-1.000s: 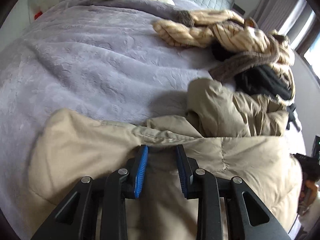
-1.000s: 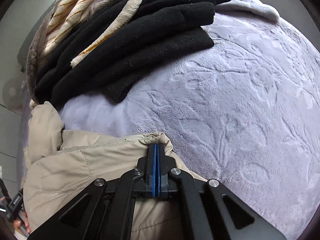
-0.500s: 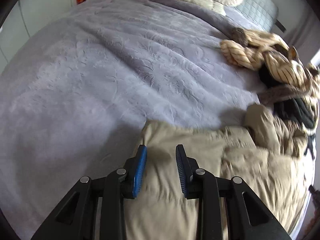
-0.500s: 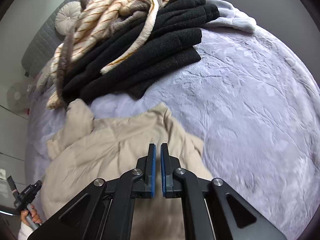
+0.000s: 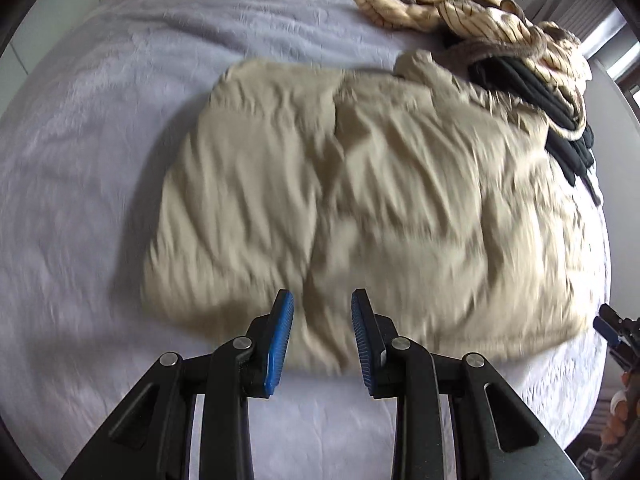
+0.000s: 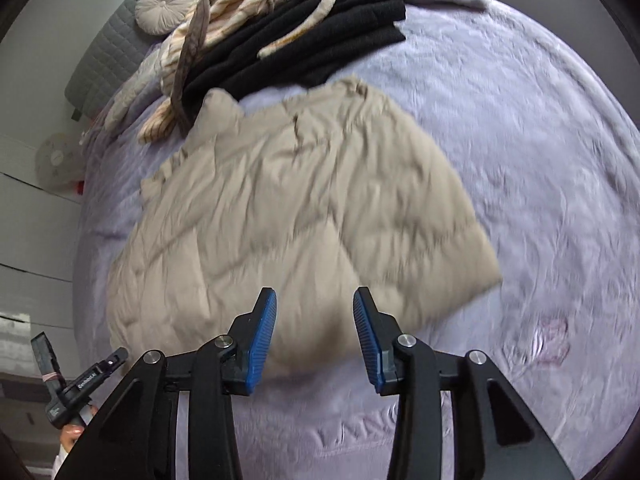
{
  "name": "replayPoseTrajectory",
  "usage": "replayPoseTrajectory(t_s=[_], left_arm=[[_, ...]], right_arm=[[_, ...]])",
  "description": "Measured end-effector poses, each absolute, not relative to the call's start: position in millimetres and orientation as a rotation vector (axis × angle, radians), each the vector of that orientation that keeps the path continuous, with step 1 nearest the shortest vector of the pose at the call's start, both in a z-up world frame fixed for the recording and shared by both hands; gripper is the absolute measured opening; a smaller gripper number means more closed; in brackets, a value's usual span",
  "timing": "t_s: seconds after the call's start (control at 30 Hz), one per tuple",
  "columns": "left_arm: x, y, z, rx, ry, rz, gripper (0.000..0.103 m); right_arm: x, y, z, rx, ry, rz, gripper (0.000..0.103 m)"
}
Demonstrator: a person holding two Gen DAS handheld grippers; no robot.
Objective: Fold large clothes
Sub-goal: 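Open both tools and withdraw from the folded jacket bundle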
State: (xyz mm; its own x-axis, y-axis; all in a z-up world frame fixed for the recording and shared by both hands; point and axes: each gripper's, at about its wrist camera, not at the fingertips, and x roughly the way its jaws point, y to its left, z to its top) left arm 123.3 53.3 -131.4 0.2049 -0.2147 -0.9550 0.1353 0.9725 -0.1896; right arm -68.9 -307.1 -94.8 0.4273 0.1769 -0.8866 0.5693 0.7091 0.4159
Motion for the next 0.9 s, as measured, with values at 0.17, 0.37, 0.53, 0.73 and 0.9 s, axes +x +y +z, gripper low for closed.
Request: replayPoseTrajectory(t_s=[0.17,0.37,0.53,0.73,0.9], left_arm=[[88,49,-142,-0.019,1.387,-0.239,0.032],[59,51,-144,-0.017,1.387,-0.207,0.103],[50,50,-149,0.006,1.388,-0.179,0.103],[50,51,-150,0.032,1.377,-0.169,0.103],[61,55,-155,0.049,1.374,-0.119,0.103]], right_arm=[[-90,-287,-106,0.818,1.177,-0.268,0.054],[-106,-269,-117,0.848,1.217,-0.253,0.060],[-109,-262,-123,0.871,1.218,-0.230,0.078],[-107,-258,-124,0.905,1.185,-0.212,0.103],[-106,-264,-133,0.992,1.166,-0.210,0.103]])
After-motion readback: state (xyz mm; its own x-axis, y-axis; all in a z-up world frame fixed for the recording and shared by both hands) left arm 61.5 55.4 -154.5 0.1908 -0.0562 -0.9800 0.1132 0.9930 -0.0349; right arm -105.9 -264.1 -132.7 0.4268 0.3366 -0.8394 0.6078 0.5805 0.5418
